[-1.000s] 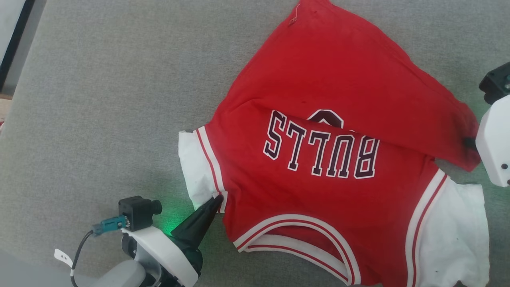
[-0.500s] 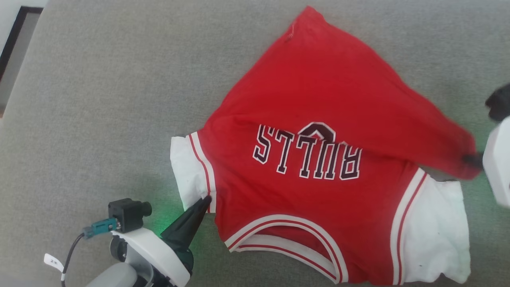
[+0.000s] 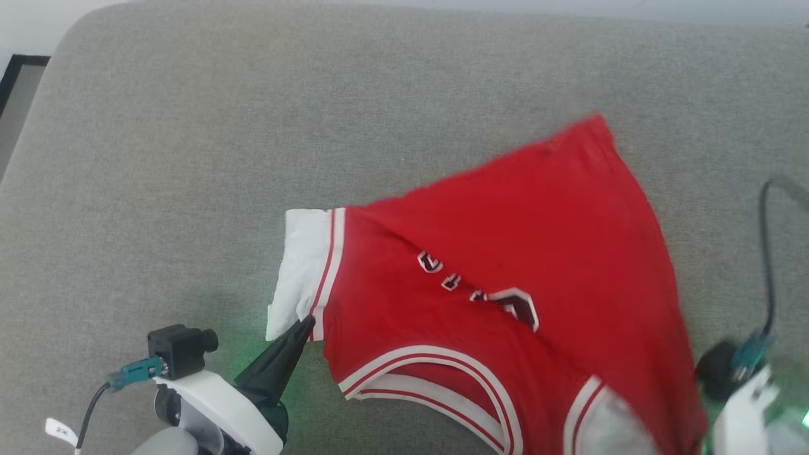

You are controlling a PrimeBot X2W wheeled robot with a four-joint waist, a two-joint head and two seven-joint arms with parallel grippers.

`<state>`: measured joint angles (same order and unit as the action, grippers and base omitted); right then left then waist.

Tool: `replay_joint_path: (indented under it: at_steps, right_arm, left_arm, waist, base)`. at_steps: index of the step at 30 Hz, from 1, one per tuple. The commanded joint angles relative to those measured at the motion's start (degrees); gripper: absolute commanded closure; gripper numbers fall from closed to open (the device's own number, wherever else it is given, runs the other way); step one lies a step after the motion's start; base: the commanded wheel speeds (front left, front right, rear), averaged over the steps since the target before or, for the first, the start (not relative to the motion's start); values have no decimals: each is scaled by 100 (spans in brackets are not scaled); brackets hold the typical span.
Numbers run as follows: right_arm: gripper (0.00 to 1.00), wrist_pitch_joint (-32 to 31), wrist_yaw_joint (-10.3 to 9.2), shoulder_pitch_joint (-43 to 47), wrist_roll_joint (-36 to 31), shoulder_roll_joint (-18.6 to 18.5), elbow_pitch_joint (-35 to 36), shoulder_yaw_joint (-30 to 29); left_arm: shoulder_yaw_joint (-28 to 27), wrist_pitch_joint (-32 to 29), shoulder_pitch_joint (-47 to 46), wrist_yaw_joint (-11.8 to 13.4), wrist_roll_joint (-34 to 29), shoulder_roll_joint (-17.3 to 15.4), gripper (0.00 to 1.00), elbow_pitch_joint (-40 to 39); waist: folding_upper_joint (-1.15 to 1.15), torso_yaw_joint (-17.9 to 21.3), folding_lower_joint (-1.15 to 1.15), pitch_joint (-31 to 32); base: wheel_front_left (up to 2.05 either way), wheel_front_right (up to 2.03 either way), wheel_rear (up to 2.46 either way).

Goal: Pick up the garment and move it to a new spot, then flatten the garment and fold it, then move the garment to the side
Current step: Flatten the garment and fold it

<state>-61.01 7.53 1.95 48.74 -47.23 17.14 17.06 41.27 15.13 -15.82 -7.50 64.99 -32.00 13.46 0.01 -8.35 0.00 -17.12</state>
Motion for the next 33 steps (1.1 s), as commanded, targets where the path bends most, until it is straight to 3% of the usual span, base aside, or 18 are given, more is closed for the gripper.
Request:
replay_joint_path:
  at_steps: [1,5,12,13,15,17,22,28,33]
  right_arm:
    - [100,-22,-8,180,-39,90,69,73]
    - [100,-41,-8,671,-145,351,180,385]
    - [100,512,-8,556,-449,628,-49,578]
    - [70,652,-8,508,-474,661,-59,513]
    - [0,960,-8,405,-479,676,-3,321]
    - [0,1111,-8,342,-444,655,66,202]
    - [0,1545,-6,128,-146,482,563,-723]
    - [0,1467,-6,-466,-98,255,922,-1626]
    - [0,1551,-6,-1409,-510,384,507,-1693]
  left_arm:
    - [-26,0,50,8,-8,-14,100,-12]
    - [-28,0,42,7,-17,-47,100,-37]
    - [-18,0,-13,8,18,-113,100,-33]
    - [-33,0,4,7,19,-117,100,-37]
    - [-55,0,41,7,19,-125,100,-45]
    - [-71,0,63,8,19,-131,100,-44]
    - [-156,0,171,7,4,-113,100,-64]
    - [-129,0,70,7,-40,-54,100,-104]
    - [-12,0,-125,7,-32,2,100,-123]
  waist:
    - [-1,9,0,15]
    - [-1,16,0,27]
    - [-1,80,0,20]
    - [-1,101,0,19]
    - [-1,137,0,20]
    - [-1,157,0,23]
    - [-1,239,0,54]
    - [-1,206,0,2]
    - [-1,37,0,-187]
  base:
    - [0,0,0]
    - [0,0,0]
    - [0,0,0]
    - [0,0,0]
    - [0,0,0]
    - [0,0,0]
    - [0,0,0]
    - [0,0,0]
    - [0,0,0]
